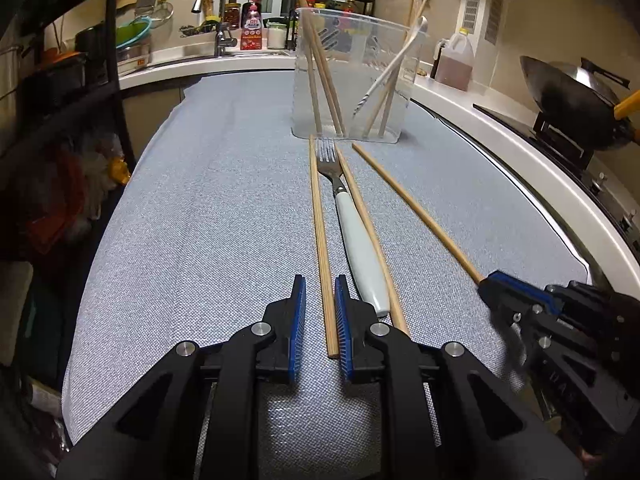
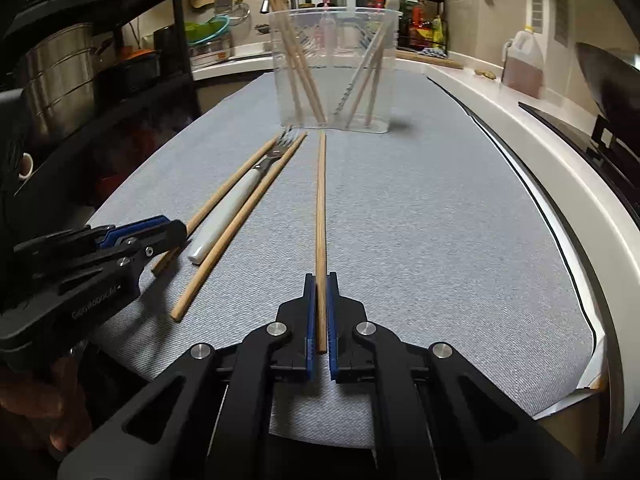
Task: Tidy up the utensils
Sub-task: 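Grasp a chopstick with the right tool while the left tool grasps another chopstick, then lift both held chopsticks upright and carry them over the clear container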
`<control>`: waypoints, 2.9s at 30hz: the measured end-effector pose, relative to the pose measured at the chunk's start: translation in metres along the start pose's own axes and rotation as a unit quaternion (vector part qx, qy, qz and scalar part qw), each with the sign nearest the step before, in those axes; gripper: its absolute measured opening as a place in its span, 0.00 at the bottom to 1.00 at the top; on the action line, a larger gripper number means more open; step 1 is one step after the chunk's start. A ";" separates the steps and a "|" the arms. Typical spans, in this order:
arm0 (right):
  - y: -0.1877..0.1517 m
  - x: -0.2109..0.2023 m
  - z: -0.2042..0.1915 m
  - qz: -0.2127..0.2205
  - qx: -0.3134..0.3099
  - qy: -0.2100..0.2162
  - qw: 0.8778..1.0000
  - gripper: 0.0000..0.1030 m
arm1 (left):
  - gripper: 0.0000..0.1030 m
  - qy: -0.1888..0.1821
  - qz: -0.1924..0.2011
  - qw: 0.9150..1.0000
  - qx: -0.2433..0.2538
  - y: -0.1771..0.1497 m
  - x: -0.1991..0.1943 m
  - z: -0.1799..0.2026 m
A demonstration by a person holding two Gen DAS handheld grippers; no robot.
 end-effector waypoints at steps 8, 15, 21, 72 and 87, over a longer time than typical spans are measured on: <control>0.000 -0.002 0.023 0.005 0.017 -0.038 0.999 0.05 | 0.06 0.039 0.006 0.999 0.002 -0.003 -0.005 -0.013; 0.000 -0.001 0.038 0.009 0.034 -0.045 0.998 0.07 | 0.06 0.047 0.006 0.999 -0.016 -0.006 -0.010 -0.025; 0.000 -0.001 0.039 0.014 0.031 -0.041 0.999 0.07 | 0.06 0.049 0.013 0.999 -0.018 -0.004 -0.007 -0.025; 0.067 -0.085 0.024 0.115 -0.003 -0.033 0.993 0.05 | 0.06 0.037 0.124 0.991 -0.028 0.035 -0.078 -0.018; 0.160 -0.113 0.017 0.147 -0.009 -0.006 0.989 0.05 | 0.06 0.002 0.173 0.984 -0.039 0.132 -0.118 -0.026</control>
Point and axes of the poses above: each gripper's, at about its wrist camera, not at the fingertips, and x roughly the way its jaws point, z to its right, y to its top, the point moved 9 cm from there along x, roughly the way its jaws point, and after that the axes turned 6 degrees about y, right-handed, at the moved point
